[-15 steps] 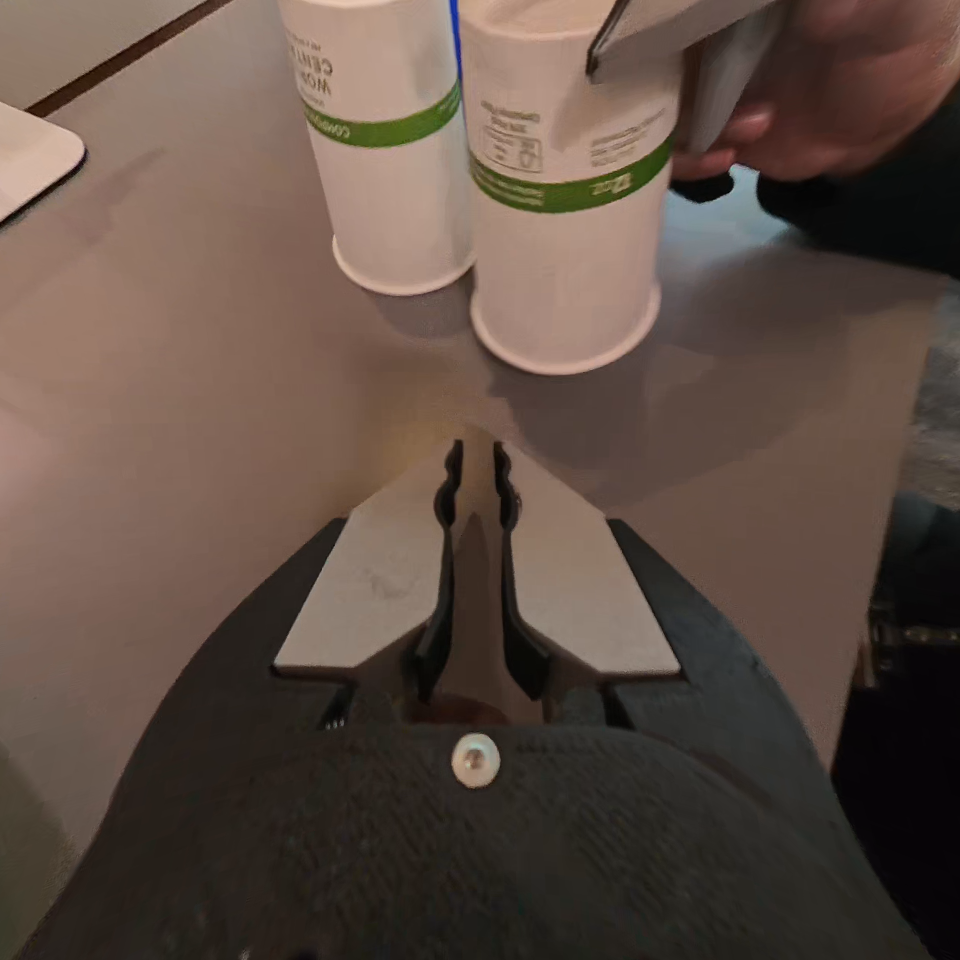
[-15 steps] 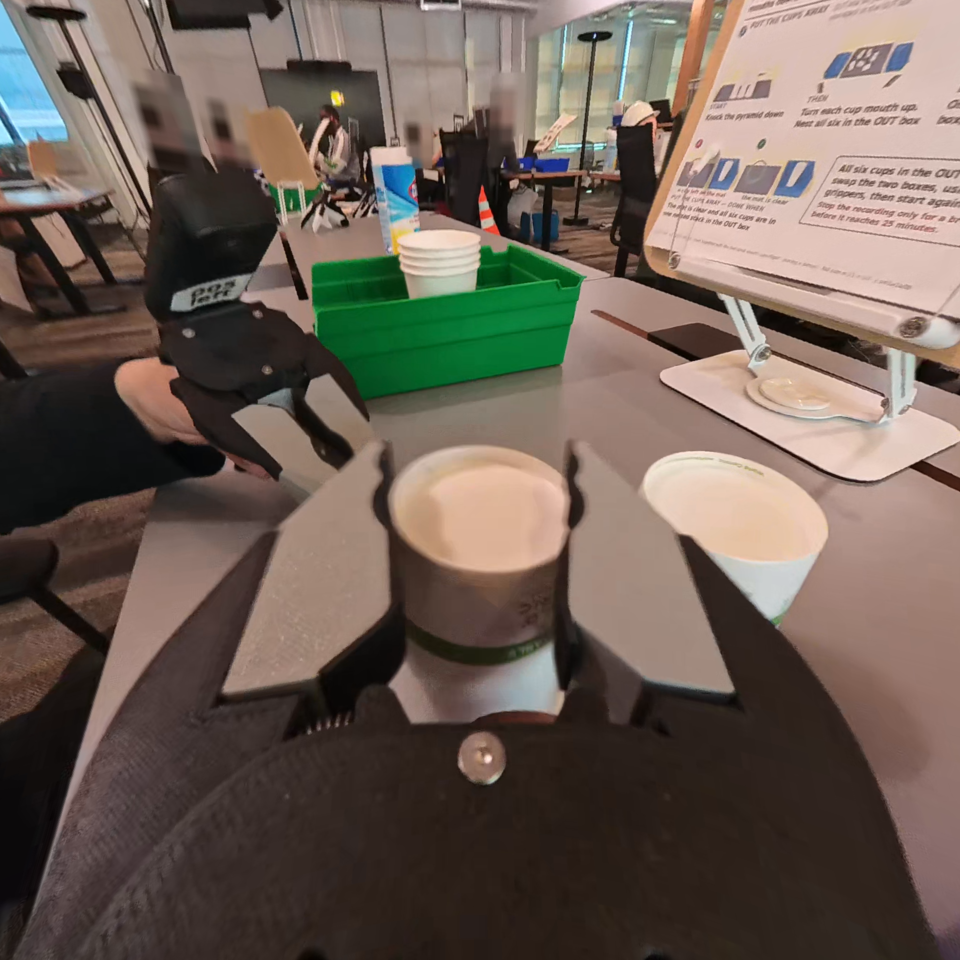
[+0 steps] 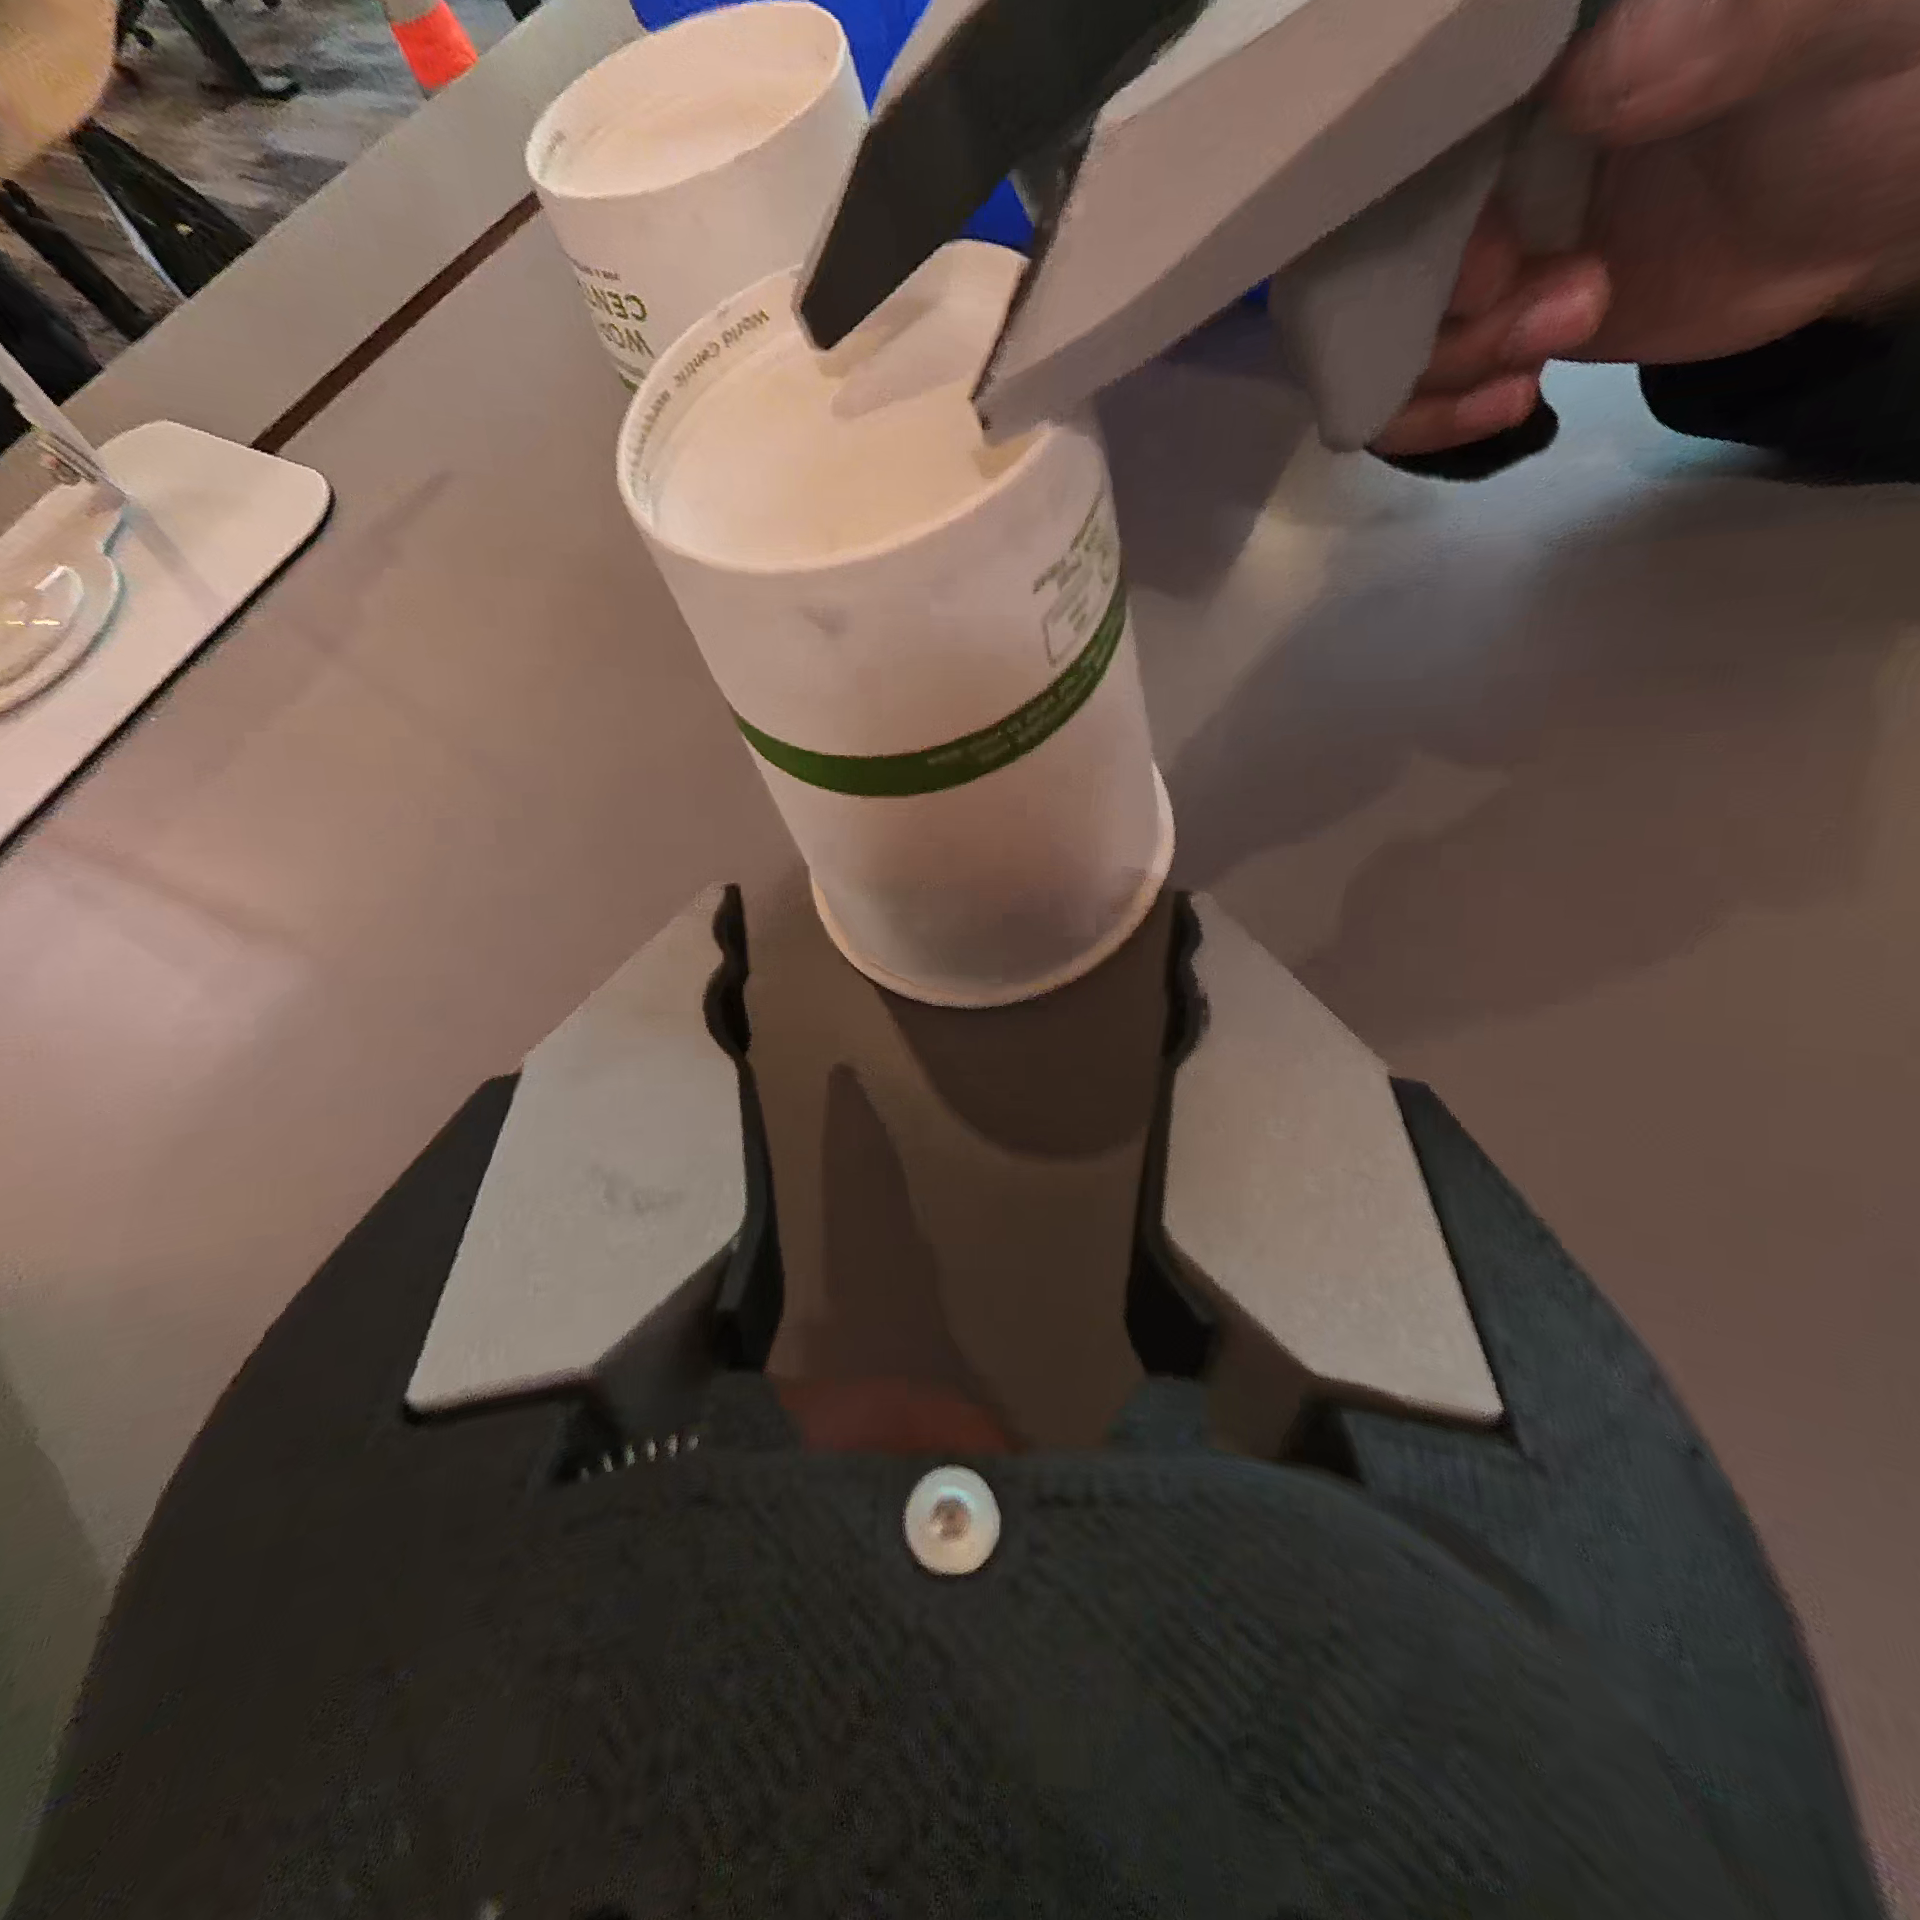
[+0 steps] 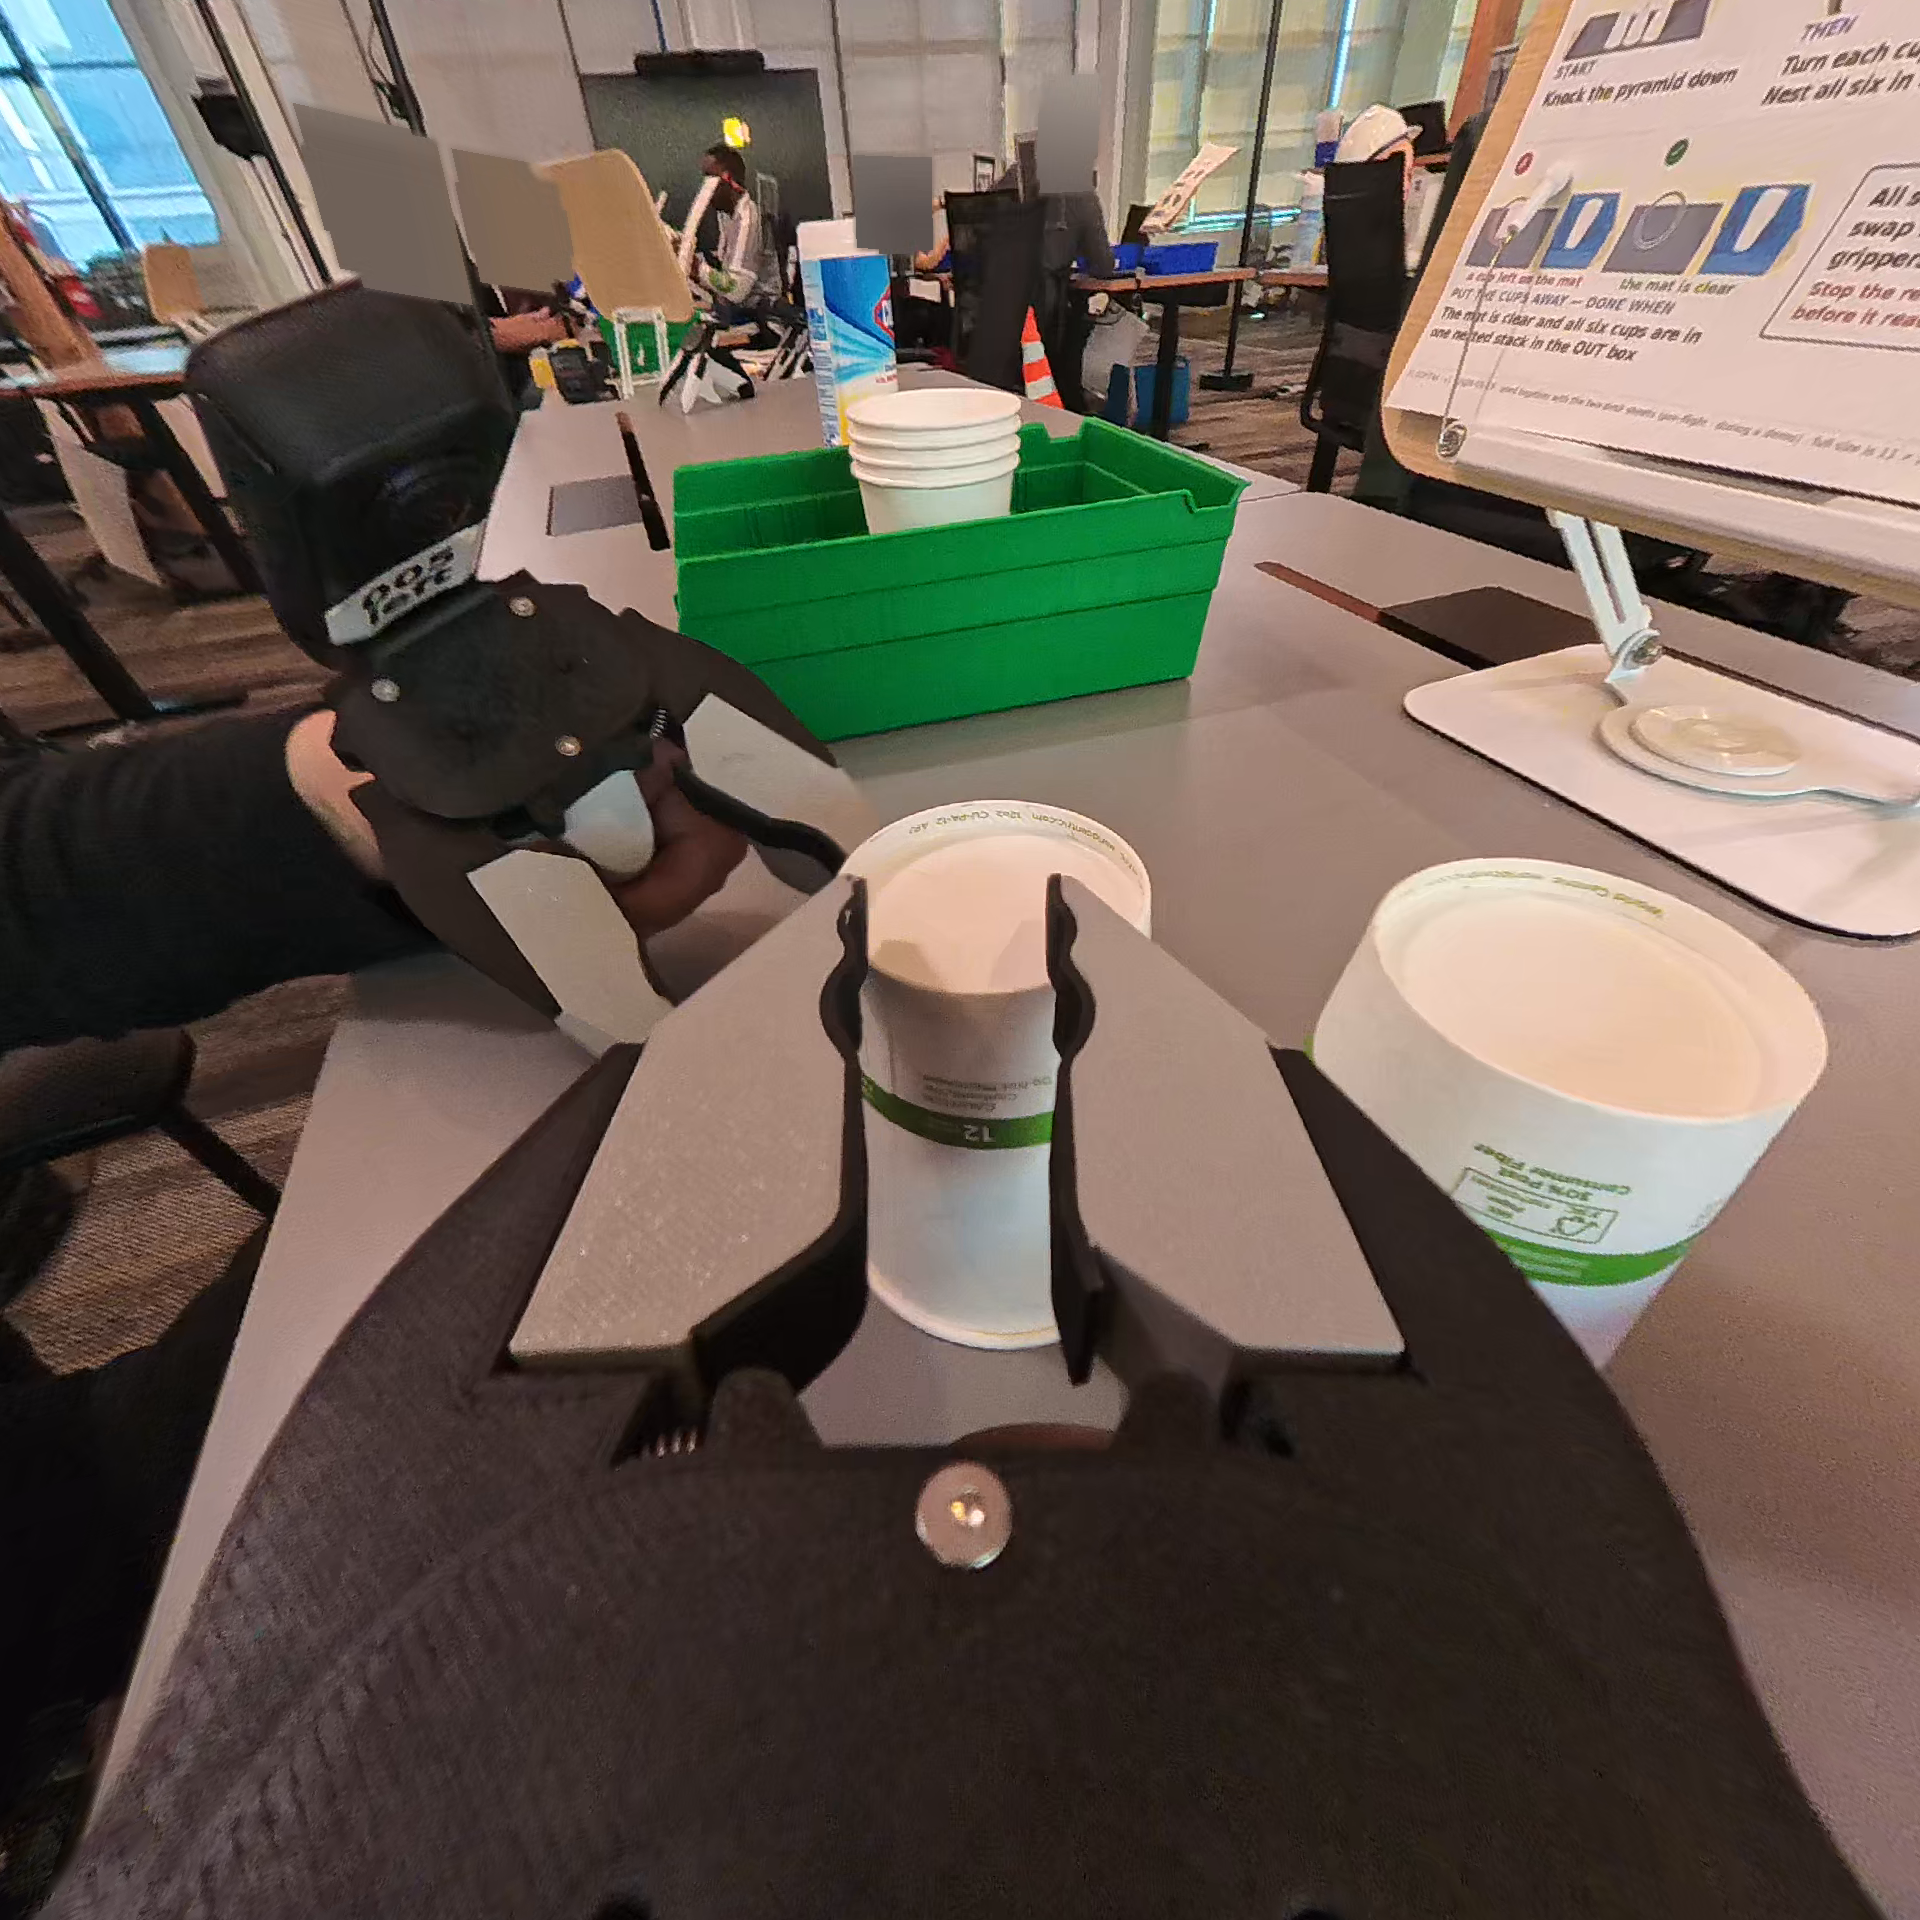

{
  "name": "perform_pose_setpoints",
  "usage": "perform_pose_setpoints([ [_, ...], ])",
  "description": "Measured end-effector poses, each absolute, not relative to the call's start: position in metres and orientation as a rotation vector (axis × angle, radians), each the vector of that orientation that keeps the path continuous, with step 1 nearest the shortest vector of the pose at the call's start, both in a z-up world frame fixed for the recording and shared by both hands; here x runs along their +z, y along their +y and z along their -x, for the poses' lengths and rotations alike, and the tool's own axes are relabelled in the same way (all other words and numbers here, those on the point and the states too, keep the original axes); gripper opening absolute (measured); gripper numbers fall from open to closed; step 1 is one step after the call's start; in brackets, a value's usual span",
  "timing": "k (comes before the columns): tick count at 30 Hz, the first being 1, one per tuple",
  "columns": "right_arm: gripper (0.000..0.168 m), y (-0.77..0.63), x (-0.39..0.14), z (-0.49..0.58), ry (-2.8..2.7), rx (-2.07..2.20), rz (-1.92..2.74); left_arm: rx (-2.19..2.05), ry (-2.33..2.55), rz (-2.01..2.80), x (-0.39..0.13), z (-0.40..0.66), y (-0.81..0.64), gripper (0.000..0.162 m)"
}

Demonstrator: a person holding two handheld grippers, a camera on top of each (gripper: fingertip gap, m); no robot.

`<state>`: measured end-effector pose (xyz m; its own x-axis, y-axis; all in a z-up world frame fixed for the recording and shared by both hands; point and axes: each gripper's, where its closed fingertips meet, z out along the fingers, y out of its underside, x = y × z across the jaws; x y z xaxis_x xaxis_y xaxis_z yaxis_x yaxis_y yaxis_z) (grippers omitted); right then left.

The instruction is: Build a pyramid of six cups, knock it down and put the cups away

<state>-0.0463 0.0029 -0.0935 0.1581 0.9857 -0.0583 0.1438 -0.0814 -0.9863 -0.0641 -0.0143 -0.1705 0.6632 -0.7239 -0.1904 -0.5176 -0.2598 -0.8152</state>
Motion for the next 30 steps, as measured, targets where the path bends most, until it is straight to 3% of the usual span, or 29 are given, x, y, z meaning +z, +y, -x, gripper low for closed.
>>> perform_pose_setpoints([
  [4,0.035,-0.002,-0.092,0.048,-1.165,1.134,1.440,-0.294,0.921,1.918,-0.168,0.054,0.000,0.093],
  [7,0.037,-0.005,-0.092,0.049,-1.174,1.154,1.434,-0.346,0.927,1.924,-0.168,0.041,0.009,0.093],
  [11,0.036,-0.010,-0.092,0.050,-1.188,1.197,1.439,-0.413,0.949,1.942,-0.173,0.031,0.012,0.080],
  [30,0.040,0.062,-0.052,-0.007,-0.793,0.969,1.448,-0.301,0.808,1.974,-0.171,0.101,0.071,0.079],
])
